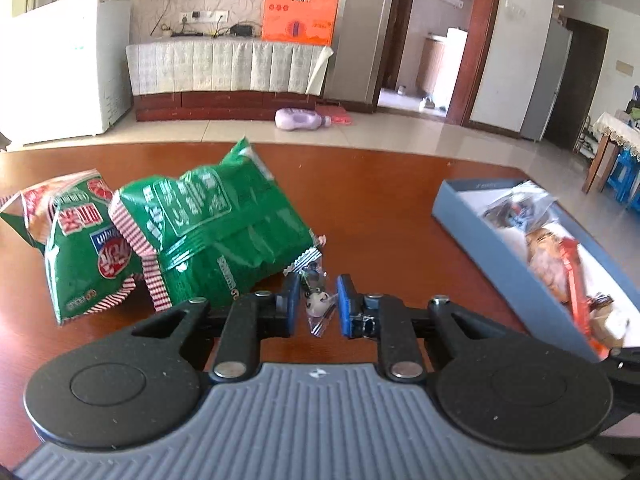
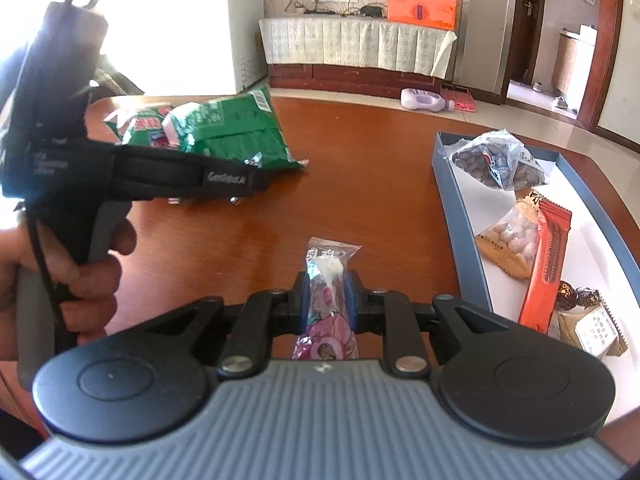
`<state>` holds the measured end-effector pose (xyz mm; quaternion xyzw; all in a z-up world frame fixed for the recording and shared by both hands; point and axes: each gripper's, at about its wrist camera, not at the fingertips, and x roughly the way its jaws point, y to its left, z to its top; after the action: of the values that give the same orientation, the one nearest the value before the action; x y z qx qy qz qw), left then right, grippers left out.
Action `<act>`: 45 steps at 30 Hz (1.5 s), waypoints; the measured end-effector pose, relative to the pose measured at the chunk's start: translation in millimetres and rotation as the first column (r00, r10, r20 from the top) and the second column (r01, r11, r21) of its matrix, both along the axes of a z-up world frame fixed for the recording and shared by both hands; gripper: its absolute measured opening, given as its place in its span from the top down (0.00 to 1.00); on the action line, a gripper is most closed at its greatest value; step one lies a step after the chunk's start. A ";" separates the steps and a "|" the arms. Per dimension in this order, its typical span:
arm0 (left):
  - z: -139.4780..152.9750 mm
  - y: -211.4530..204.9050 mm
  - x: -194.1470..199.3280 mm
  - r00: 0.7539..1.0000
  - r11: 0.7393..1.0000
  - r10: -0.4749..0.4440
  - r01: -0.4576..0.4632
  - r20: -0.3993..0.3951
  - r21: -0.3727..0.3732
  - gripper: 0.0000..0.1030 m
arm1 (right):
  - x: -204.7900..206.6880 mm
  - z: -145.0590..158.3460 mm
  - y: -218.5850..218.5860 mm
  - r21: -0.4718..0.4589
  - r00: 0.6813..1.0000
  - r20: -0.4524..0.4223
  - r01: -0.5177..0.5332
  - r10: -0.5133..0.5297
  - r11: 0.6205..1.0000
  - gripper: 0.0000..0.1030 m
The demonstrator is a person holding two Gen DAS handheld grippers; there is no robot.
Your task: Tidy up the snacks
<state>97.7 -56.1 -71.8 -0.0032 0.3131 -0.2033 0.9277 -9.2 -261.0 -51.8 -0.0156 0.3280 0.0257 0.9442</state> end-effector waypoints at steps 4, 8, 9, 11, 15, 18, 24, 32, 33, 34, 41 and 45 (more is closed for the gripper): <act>17.5 -1.5 -15.2 1.000 1.000 0.005 -0.005 0.025 -0.014 0.78 | -13.4 6.5 3.3 -0.004 1.000 0.028 -0.005 0.005 1.000 0.79; 29.5 -8.3 -34.8 0.999 1.000 0.004 -0.004 0.050 -0.010 0.78 | -25.7 13.4 -1.2 0.007 0.999 0.052 -0.003 0.002 1.000 0.79; 31.2 -10.7 -38.7 0.999 1.000 0.006 -0.006 0.052 -0.003 0.78 | -28.5 14.6 -3.4 0.010 0.998 0.058 0.000 -0.001 1.000 0.79; 31.8 -15.0 -46.9 0.999 1.000 0.010 -0.011 0.053 0.012 0.78 | -33.7 17.9 -8.5 0.020 0.998 0.069 0.008 -0.009 1.000 0.79; 36.6 -24.5 -64.4 0.998 1.000 0.013 -0.014 0.058 0.024 0.78 | -41.8 24.7 -21.6 0.034 0.995 0.093 0.026 -0.029 0.999 0.79; 38.3 -30.5 -70.7 0.998 1.000 0.013 -0.014 0.063 0.025 0.78 | -47.3 27.6 -31.5 0.037 0.994 0.104 0.036 -0.039 0.999 0.79; 42.2 -51.3 -74.3 0.997 1.000 -0.017 0.015 0.071 0.025 0.77 | -52.2 31.0 -46.3 0.044 0.991 0.119 0.052 -0.057 0.998 0.79; 42.8 -77.0 -73.8 0.995 0.998 -0.058 0.055 0.078 0.042 0.78 | -56.1 33.6 -58.9 0.045 0.988 0.139 0.061 -0.067 0.997 0.79; 42.8 -78.6 -72.2 0.995 0.997 -0.060 0.057 0.079 0.043 0.78 | -56.5 33.4 -60.3 0.045 0.988 0.140 0.063 -0.069 0.997 0.79; 43.0 -81.2 -71.2 0.995 0.997 -0.063 0.060 0.078 0.042 0.78 | -57.0 33.0 -61.4 0.045 0.987 0.142 0.066 -0.071 0.997 0.79; 42.8 -96.3 -68.9 0.993 0.996 -0.084 0.082 0.078 0.036 0.78 | -60.8 34.8 -68.8 0.045 0.986 0.149 0.071 -0.077 0.996 0.79; 43.4 -106.7 -70.4 0.991 0.995 -0.101 0.099 0.082 0.034 0.78 | -61.7 34.4 -70.6 0.046 0.986 0.149 0.073 -0.079 0.996 0.79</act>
<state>27.3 -162.9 -28.4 0.0346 0.2767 -0.2448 0.9286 -70.9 -331.6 -17.4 0.0141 0.2555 -0.0048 0.9667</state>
